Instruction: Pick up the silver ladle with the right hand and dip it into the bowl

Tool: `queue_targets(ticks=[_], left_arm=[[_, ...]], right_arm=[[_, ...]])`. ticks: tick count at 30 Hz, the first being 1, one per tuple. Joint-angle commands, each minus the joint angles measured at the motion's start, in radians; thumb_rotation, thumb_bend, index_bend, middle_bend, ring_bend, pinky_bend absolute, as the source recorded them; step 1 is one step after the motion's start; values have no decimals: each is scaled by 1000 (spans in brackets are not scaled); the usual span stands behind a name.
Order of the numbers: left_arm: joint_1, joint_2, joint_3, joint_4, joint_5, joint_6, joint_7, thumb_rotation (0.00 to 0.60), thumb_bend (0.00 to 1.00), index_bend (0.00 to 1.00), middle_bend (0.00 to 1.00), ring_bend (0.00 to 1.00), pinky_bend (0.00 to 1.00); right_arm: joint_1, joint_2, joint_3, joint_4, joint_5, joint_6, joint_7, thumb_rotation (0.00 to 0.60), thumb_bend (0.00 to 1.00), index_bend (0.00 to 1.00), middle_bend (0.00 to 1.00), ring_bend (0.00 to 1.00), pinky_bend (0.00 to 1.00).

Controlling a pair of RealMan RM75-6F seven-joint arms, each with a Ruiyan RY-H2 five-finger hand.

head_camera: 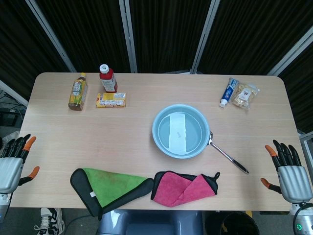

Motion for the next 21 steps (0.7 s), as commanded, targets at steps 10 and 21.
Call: queue_targets(ticks=[10,21], left_arm=[[10,24,-11,-17,-22,9,-28,600,304,0,0,0,0],[-9,50,0,-35,-1,-34,-90,600,311,0,0,0,0]], right_arm=[[22,-26,9,-24,63,-67,-63,600,0,0,0,0,0],[101,-122,19,25,100,-195,-100,600,30,306,0,0,0]])
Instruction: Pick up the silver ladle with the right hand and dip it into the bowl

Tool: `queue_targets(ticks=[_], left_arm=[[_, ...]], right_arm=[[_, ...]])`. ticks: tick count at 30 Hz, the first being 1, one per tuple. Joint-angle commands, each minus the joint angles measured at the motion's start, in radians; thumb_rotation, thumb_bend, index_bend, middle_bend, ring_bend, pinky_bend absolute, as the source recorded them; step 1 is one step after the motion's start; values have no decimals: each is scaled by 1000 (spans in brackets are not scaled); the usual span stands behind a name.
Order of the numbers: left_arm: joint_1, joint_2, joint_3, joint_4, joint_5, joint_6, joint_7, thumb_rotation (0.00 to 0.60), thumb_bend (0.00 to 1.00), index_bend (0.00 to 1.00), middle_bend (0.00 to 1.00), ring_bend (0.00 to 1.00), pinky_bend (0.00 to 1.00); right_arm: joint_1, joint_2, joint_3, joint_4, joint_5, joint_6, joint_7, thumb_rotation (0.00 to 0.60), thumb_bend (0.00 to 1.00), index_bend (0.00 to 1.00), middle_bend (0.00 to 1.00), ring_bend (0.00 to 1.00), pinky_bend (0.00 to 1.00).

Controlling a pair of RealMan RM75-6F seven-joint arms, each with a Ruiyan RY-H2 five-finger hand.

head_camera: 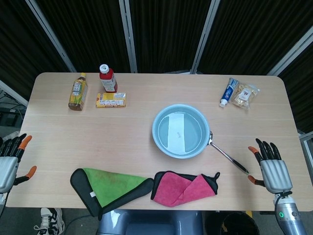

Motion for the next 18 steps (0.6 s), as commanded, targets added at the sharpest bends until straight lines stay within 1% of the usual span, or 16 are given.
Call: queue_targets(ticks=[1,4,6,12,18], left_arm=[[-7,7,7,-2,17,-10,-23,600,311,0,0,0,0],[-16,15,9,-3,17,-29,-46,600,313,0,0,0,0],[-20,21,11,-6,22,-36,-65,600,313,0,0,0,0],[-23,40,19,-2,46,-35,-121,600,313,0,0,0,0],[-23,46,18,3,37,-37,-129,600,315,0,0,0,0]], right_arm=[[27,-37,-4,4,19,-48,-43,600,37,316,0,0,0],[39,-72,-2,-1,41,-64,-121,600,72,357,0,0,0],[47,-95,0,-7,54,-74,-147,600,90,375,0,0,0],[83,-142,15,23,98,-124,-187,600,144,402,0,0,0],[132,-175,37,70,150,-193,-209,600,174,430,0,0,0]])
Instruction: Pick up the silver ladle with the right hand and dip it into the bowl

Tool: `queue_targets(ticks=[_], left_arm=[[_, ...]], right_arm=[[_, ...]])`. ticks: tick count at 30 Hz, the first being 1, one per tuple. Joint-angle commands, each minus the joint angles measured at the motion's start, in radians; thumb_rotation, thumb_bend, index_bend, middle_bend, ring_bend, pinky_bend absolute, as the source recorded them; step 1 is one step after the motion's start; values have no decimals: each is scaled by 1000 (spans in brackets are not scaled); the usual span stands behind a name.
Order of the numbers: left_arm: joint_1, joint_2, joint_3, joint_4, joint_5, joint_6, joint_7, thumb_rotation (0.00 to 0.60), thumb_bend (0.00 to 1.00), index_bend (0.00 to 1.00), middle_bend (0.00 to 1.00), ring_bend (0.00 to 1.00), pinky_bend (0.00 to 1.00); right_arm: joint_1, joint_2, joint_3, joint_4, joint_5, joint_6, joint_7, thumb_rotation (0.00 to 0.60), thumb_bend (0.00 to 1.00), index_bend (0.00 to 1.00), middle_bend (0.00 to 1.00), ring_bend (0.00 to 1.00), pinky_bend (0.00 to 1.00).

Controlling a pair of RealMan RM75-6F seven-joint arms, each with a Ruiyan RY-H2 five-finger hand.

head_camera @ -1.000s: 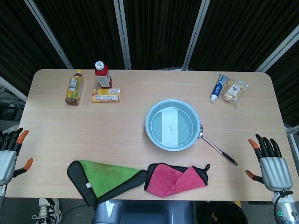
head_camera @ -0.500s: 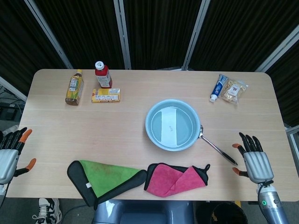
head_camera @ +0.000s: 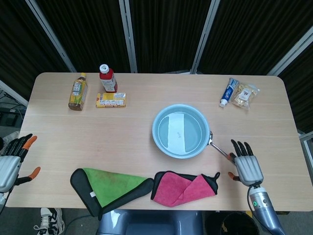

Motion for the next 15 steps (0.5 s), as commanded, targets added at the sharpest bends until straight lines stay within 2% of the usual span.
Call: queue_targets(ticks=[1,15], left_arm=[[1,1,-1,1,-5,0,4,600,315,0,0,0,0],[-13,-13,-9,2,-31,-23,31,600,316,0,0,0,0]], right_arm=[[25,-17,13,23,23,-29,-12,600,174,434,0,0,0],[90,-44,53,128,121,-120,40,600,180,429,0,0,0]])
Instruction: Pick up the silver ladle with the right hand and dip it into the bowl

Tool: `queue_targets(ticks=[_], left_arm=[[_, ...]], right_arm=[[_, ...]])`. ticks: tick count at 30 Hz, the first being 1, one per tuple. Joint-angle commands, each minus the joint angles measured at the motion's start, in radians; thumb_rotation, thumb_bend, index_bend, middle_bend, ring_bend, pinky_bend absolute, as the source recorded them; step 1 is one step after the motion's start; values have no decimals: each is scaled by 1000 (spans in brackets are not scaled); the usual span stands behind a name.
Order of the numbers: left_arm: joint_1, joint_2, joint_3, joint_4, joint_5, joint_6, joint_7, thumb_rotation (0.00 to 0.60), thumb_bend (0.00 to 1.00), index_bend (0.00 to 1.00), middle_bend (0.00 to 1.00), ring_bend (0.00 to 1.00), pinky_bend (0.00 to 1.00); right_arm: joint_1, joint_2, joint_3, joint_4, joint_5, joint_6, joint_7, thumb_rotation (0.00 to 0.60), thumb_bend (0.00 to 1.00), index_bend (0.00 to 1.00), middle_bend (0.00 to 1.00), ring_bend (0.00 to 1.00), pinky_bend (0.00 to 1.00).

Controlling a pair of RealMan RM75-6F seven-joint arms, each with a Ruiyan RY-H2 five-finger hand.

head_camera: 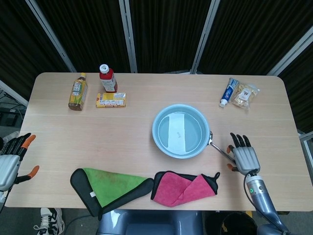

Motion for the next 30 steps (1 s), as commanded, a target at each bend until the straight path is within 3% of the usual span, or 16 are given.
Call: queue_targets(ticks=[1,13,30], left_arm=[[-5,-3,-1,1,-2,-8,2,600,316,0,0,0,0],[-16,-13,-4,2,-15,-23,19,600,315,0,0,0,0],[-25,-14,4,2,-7,-37,21,600,316,0,0,0,0]], right_arm=[[14,-9,6,31,17,-21,18,600,181,429,0,0,0],[37,-68,10,179,50,-63,118,600,192,430,0,0,0],[21,-115,-15,294,24,-74,274,600,194,429,0,0,0]])
